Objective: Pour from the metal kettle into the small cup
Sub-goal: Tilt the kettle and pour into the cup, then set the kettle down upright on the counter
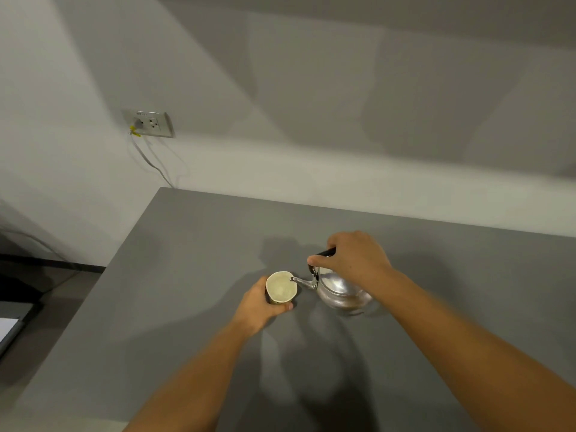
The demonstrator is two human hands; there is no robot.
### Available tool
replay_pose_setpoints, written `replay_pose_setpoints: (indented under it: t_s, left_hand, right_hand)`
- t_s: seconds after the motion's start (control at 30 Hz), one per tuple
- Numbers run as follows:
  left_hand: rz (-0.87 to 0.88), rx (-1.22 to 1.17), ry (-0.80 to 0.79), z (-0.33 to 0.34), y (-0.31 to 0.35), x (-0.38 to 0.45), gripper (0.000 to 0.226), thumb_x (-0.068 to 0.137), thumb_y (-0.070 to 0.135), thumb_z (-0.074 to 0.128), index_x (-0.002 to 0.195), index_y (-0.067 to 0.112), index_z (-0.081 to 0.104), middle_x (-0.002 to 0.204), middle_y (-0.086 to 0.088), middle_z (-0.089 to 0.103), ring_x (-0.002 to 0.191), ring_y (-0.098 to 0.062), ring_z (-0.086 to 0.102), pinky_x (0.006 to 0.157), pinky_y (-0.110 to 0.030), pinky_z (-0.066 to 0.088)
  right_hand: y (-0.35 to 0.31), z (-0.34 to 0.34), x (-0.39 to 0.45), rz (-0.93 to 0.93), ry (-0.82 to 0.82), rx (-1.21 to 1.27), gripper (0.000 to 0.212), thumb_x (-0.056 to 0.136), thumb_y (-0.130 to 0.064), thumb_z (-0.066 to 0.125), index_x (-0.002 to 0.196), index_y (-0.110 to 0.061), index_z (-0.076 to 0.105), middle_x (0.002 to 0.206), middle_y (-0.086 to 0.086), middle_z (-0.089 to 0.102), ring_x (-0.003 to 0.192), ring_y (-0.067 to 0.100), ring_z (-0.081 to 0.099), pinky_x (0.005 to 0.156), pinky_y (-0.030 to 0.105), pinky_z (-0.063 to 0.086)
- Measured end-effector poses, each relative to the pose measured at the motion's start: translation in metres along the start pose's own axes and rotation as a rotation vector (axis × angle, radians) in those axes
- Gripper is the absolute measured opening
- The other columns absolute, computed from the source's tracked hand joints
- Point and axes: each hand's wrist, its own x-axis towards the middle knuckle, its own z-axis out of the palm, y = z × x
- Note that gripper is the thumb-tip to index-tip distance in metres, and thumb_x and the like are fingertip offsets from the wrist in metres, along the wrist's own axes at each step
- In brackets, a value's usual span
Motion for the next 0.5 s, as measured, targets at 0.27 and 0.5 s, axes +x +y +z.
replay_pose_setpoints:
  t_s: [0.27, 0.5]
  left_hand:
    - [-0.026, 0.184, -0.102, -0.018, -0.004, 0.001, 0.07, 0.066, 0.017, 0.091, 0.126, 0.027, 0.057, 0.113, 0.005, 0.073, 0.1, -0.012, 0.071, 0.089, -0.023, 0.056]
    - [-0.028, 0.354, -0.048, -0.041, -0.005, 0.008, 0.04, 0.082, 0.003, 0.072, 0.118, 0.019, 0.066, 0.105, -0.003, 0.075, 0.101, -0.023, 0.071, 0.097, -0.038, 0.054]
  right_hand:
    - [0.035, -0.01, 0.015, 0.145, -0.029, 0.278, 0.058, 0.069, -0.071, 0.072, 0.058, -0.016, 0.059, 0.049, -0.004, 0.055, 0.05, 0.013, 0.054, 0.049, 0.027, 0.037]
    - [0.062, -0.017, 0.045, 0.219, 0.036, 0.377, 0.063, 0.067, -0.072, 0.073, 0.06, -0.01, 0.064, 0.053, 0.001, 0.057, 0.053, 0.016, 0.053, 0.052, 0.03, 0.041]
